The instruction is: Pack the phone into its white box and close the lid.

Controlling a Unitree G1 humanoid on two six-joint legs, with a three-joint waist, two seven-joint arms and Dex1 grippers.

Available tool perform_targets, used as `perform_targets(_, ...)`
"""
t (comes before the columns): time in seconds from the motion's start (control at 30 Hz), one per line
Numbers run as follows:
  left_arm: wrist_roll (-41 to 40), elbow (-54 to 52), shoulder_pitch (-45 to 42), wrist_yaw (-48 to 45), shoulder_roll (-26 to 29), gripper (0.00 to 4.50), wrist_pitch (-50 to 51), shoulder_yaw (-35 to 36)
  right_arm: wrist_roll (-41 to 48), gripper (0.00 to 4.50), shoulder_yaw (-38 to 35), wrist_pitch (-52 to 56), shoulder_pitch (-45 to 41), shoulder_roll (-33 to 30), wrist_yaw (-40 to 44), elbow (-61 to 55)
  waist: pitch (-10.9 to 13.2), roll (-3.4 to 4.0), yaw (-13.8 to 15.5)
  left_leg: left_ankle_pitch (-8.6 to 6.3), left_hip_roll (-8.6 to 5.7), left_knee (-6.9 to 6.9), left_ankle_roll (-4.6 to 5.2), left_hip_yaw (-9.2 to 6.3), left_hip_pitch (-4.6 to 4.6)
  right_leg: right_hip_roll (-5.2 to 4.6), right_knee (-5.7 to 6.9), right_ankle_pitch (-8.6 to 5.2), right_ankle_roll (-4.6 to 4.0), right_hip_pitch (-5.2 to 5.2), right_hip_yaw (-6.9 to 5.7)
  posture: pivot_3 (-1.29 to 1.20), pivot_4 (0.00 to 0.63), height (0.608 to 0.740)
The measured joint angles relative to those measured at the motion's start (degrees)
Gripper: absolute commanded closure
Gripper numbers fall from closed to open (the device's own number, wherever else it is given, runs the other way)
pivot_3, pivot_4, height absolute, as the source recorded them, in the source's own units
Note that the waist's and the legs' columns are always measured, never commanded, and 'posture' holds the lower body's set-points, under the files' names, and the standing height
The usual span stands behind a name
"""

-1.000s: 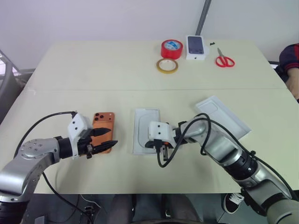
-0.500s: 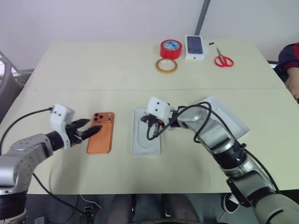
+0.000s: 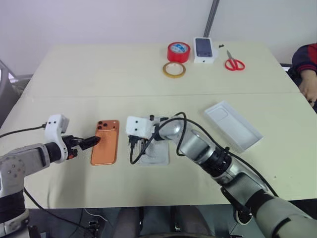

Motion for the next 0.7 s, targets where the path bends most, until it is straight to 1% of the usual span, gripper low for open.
perform_targets(0.1,-0.4,-2.7,-0.5,0.6,-2.2,0.04,2.4,-0.5,-1.4,4.5,2.2,-0.3,-1.3,1.4,1.3,1.6,0.0,0.02,0.1,0.0,-0.01,-0.01,-0.01,0.0,0.01,-0.01,0.0,0.0,0.0,0.02,0.0,0.0,0.15,0.74)
perform_targets(0.23,-0.8,-4.6,-1.1,1.0,-5.1,0.04,4.3,-0.5,-3.4,4.5,4.2,-1.1,-1.4,1.5,2.2,2.6,-0.1,0.0,0.4,0.0,-0.05,0.03,-0.01,-0.01,0.02,-0.05,-0.01,0.0,0.0,0.07,0.0,0.0,0.15,0.74)
perform_targets(0.47,-2.5,-6.8,-1.4,2.1,-9.2,0.04,6.2,-0.4,-5.0,4.5,4.3,-1.1,-1.4,1.6,3.5,2.5,-0.2,0.02,0.9,0.0,-0.07,0.03,-0.01,-0.01,0.08,-0.06,-0.03,0.0,0.0,0.14,0.0,0.0,0.15,0.74)
perform_targets(0.7,-5.7,-6.5,-1.4,4.9,-10.7,0.04,6.2,-0.2,-6.1,4.5,4.0,-1.1,-1.2,0.7,4.4,1.8,-0.3,0.01,1.5,0.0,-0.08,0.04,-0.01,-0.02,0.11,-0.08,-0.05,0.0,0.0,0.18,0.0,0.0,0.15,0.74)
